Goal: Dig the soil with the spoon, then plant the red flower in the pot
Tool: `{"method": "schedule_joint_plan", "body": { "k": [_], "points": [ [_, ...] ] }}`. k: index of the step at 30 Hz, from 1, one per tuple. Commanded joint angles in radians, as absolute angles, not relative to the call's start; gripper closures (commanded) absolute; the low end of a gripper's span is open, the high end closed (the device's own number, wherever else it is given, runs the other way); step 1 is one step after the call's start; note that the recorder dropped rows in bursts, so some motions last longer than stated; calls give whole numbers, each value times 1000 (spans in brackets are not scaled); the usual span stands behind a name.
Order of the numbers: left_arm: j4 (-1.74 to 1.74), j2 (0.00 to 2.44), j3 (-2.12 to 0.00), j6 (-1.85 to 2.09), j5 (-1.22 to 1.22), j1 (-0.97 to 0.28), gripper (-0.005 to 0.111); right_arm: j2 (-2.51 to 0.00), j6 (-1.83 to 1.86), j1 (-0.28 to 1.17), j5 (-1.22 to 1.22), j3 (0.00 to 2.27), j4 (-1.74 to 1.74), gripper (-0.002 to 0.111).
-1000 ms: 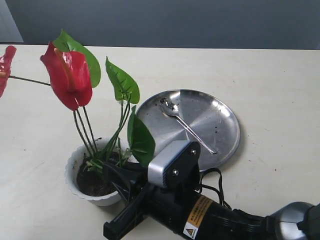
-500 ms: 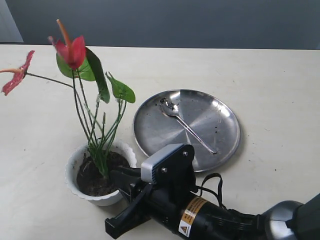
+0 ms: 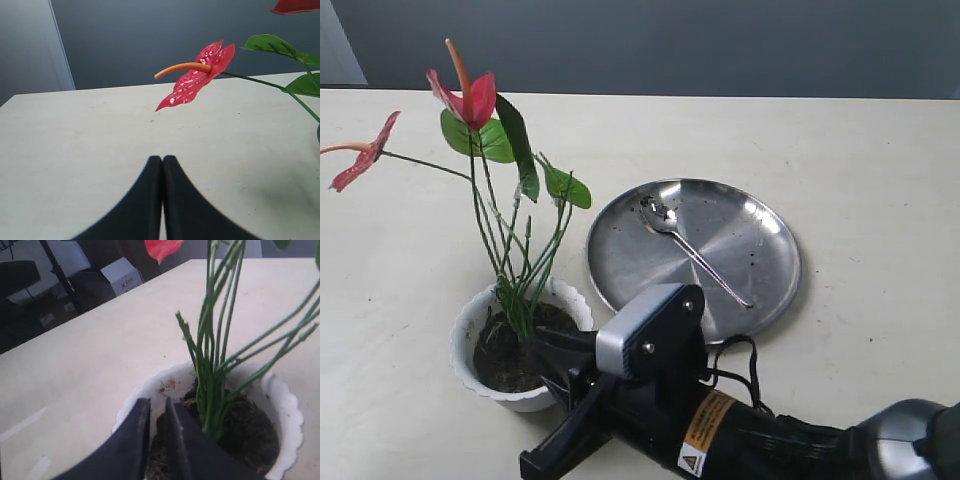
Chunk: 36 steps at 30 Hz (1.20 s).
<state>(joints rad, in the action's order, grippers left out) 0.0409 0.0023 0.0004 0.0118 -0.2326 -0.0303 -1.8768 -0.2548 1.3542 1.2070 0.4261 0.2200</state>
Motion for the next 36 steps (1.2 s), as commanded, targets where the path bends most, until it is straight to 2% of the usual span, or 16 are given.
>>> {"method": "schedule_joint_plan", "body": {
  "k": [1, 2, 4, 7, 9, 11, 14, 17, 22, 31, 36],
  "points": [
    [43, 0, 0, 9, -232, -32, 106, -1704, -53, 1356, 1126, 397, 316, 99],
    [43, 0, 0, 9, -232, -32, 106, -1598, 66, 1344, 900, 404, 383, 109],
    [43, 0, 0, 9, -232, -32, 106, -1436, 321, 1315, 608, 415, 537, 109],
    [43, 0, 0, 9, -232, -32, 106, -1252, 589, 1262, 424, 415, 807, 109],
    [43, 0, 0, 9, -232, -32, 106, -1093, 860, 1167, 325, 415, 1044, 109],
    [43, 0, 0, 9, -232, -32, 106, -988, 1064, 1103, 360, 415, 1214, 109],
    [43, 0, 0, 9, -232, -32, 106, -879, 1166, 1082, 658, 415, 1381, 109],
    [43, 0, 0, 9, -232, -32, 106, -838, 1166, 1082, 934, 415, 1390, 109],
    [43, 0, 0, 9, -232, -32, 106, -831, 1166, 1082, 1151, 415, 1397, 109],
    [43, 0, 0, 9, -232, -32, 106, -790, 1166, 1072, 1146, 415, 1398, 109],
    [43, 0, 0, 9, -232, -32, 106, -673, 1166, 868, 947, 407, 1398, 109]
  ]
}}
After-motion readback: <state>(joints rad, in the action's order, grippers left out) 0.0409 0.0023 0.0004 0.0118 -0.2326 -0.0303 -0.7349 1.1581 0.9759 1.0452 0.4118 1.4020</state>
